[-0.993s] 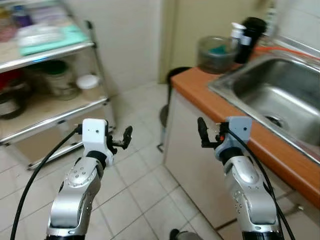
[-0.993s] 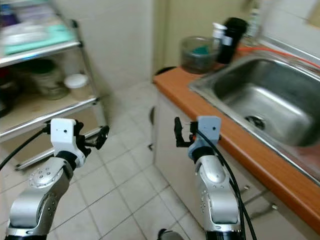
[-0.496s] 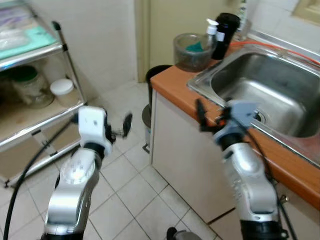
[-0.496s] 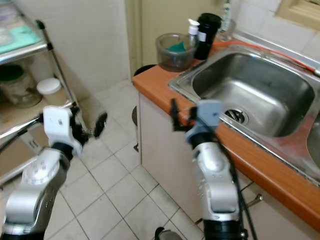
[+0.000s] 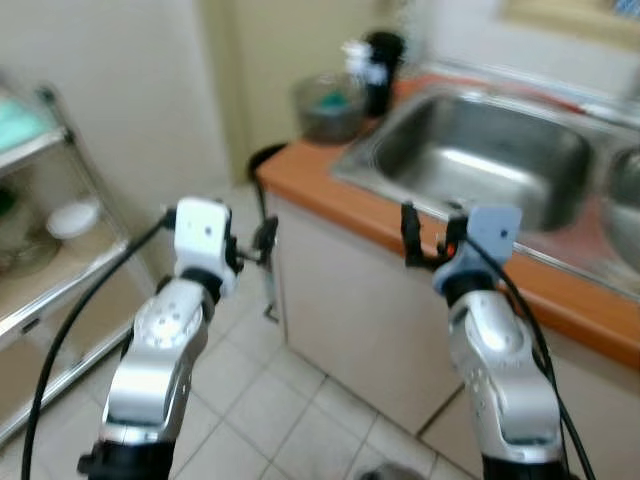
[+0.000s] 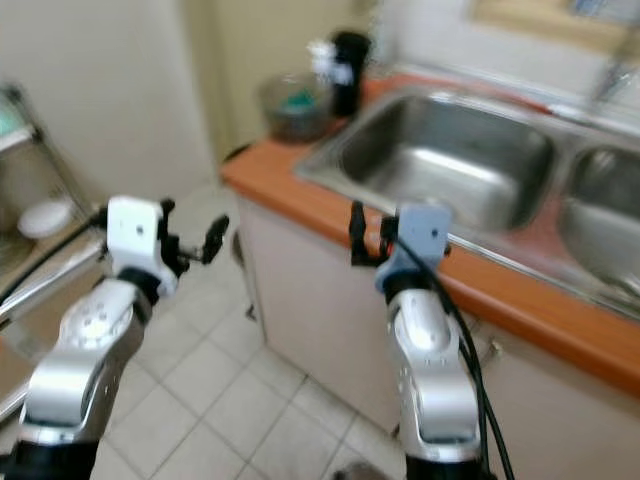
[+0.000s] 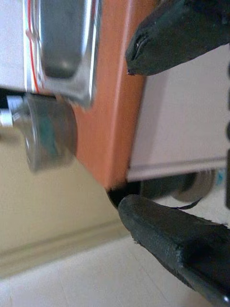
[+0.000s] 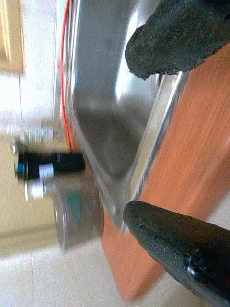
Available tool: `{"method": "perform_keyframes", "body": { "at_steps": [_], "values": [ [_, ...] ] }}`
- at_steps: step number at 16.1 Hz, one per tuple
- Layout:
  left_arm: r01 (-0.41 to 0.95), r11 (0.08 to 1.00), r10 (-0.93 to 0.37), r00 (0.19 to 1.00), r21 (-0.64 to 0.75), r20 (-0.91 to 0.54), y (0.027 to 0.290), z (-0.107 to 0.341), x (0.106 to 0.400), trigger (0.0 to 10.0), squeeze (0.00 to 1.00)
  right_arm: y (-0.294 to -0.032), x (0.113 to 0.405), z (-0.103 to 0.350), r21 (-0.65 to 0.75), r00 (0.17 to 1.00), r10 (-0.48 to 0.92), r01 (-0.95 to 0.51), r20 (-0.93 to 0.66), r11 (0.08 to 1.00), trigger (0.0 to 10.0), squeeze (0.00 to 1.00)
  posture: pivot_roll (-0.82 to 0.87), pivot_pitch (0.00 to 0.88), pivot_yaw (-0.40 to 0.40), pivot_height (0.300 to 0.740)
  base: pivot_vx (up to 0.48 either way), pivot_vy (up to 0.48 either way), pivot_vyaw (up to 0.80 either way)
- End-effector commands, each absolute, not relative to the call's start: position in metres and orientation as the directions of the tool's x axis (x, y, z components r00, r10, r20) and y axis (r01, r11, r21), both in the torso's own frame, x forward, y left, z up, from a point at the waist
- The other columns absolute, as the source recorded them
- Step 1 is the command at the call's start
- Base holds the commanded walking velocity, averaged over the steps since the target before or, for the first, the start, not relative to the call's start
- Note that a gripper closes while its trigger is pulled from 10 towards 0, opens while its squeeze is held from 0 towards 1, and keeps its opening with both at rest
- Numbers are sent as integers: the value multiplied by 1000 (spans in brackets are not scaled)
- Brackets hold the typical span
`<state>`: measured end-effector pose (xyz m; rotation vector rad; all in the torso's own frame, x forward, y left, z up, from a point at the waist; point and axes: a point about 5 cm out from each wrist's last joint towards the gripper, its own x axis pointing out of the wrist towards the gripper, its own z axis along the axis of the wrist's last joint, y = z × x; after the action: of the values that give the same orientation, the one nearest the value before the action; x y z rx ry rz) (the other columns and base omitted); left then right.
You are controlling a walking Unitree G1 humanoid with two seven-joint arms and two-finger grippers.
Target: Kitchen organization
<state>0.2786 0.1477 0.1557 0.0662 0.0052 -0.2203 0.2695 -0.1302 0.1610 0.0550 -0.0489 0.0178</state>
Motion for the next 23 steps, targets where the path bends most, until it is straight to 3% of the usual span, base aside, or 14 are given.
{"method": "perform_keyframes", "body": {
  "at_steps": [1,5,10,21,23],
  "values": [
    [181,983,-181,983,34,-14,150,155,278,10000,0,-138,268,159,34,1000,-5,4,22,999,10000,1000,-47,0,54,740,0,0,-800],
    [148,985,-147,989,89,-17,159,157,278,10000,0,-137,267,153,29,999,6,-5,-40,1000,10000,1000,-25,0,25,740,0,0,-800],
    [116,992,-113,991,39,-71,168,148,265,10000,0,-137,270,150,-2,997,29,-29,-68,1000,10000,1000,9,0,-20,740,0,0,-800],
    [93,992,-90,995,82,-36,165,151,260,10000,0,-144,260,152,-54,997,-12,8,-81,999,10000,1000,-11,0,-11,740,0,0,-800],
    [64,995,-61,998,82,-28,168,152,260,10000,0,-142,262,154,-51,997,-7,3,-77,999,10000,1000,-16,0,-13,740,0,-480,-400]
  ]
}}
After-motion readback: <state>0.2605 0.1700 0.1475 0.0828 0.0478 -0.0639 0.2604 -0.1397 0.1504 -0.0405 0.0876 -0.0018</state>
